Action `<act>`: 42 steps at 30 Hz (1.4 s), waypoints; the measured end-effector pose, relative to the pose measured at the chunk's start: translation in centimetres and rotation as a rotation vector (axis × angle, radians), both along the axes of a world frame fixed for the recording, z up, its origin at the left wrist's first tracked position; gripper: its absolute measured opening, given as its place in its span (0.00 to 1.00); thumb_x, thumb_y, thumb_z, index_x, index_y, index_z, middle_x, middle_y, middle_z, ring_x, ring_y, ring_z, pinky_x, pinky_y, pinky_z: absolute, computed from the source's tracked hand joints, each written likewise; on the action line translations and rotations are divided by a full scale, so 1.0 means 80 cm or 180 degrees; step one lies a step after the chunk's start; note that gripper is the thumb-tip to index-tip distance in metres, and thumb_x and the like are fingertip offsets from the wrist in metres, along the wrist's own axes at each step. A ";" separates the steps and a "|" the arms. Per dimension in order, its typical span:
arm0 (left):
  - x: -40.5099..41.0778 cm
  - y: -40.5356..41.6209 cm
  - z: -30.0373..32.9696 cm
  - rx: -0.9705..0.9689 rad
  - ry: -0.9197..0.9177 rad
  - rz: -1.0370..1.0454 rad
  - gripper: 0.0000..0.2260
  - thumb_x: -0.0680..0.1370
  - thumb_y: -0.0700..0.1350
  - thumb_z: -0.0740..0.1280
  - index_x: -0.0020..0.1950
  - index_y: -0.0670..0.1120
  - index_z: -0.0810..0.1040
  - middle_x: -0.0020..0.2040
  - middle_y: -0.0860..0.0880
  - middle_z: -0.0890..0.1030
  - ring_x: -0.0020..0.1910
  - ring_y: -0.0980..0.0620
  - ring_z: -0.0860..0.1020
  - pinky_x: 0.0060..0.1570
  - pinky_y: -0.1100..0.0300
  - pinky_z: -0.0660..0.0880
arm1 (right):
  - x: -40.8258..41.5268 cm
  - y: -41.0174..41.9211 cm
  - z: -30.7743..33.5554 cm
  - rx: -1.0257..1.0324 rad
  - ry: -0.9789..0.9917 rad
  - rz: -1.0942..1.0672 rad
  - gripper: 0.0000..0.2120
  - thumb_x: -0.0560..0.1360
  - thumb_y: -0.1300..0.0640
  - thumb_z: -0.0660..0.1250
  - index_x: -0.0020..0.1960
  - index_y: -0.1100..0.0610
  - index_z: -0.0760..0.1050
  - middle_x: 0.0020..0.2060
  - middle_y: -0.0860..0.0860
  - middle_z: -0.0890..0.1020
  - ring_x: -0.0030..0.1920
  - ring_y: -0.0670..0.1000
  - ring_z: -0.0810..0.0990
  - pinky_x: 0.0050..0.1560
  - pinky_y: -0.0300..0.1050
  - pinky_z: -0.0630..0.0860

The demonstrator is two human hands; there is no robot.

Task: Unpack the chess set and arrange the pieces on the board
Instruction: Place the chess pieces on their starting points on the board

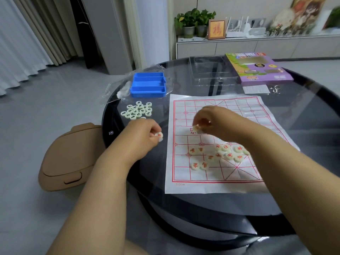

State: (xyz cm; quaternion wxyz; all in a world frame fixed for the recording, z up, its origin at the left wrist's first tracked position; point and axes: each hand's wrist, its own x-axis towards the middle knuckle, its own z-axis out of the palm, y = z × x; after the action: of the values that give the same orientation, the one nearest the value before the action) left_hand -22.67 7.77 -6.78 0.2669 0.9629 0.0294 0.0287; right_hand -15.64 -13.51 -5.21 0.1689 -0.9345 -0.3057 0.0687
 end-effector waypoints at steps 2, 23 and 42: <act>-0.003 -0.027 0.007 0.0082 0.0047 -0.0334 0.05 0.76 0.46 0.70 0.51 0.50 0.80 0.44 0.56 0.78 0.42 0.59 0.77 0.47 0.63 0.76 | -0.006 -0.031 -0.001 -0.0151 0.0087 -0.0098 0.11 0.76 0.58 0.67 0.58 0.52 0.77 0.54 0.47 0.77 0.50 0.47 0.75 0.48 0.32 0.71; -0.016 -0.076 0.000 0.0462 0.0431 -0.1011 0.12 0.76 0.47 0.69 0.59 0.52 0.78 0.54 0.56 0.76 0.51 0.59 0.75 0.52 0.64 0.73 | -0.081 -0.056 -0.011 -0.0226 0.0225 -0.0023 0.15 0.76 0.56 0.67 0.62 0.48 0.75 0.54 0.42 0.74 0.48 0.41 0.73 0.44 0.25 0.68; 0.089 0.077 -0.046 0.0801 -0.0217 0.0798 0.25 0.74 0.57 0.69 0.65 0.43 0.74 0.61 0.43 0.73 0.60 0.42 0.71 0.59 0.51 0.71 | 0.091 0.171 -0.042 0.0062 -0.0379 0.0134 0.22 0.73 0.56 0.69 0.66 0.55 0.73 0.62 0.55 0.73 0.61 0.56 0.73 0.62 0.48 0.71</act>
State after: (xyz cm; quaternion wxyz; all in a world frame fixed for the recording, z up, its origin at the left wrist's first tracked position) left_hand -15.58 13.90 -10.48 0.1395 0.9759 0.1364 0.0978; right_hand -8.36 0.19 -8.59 0.1580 -0.9286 -0.3354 0.0135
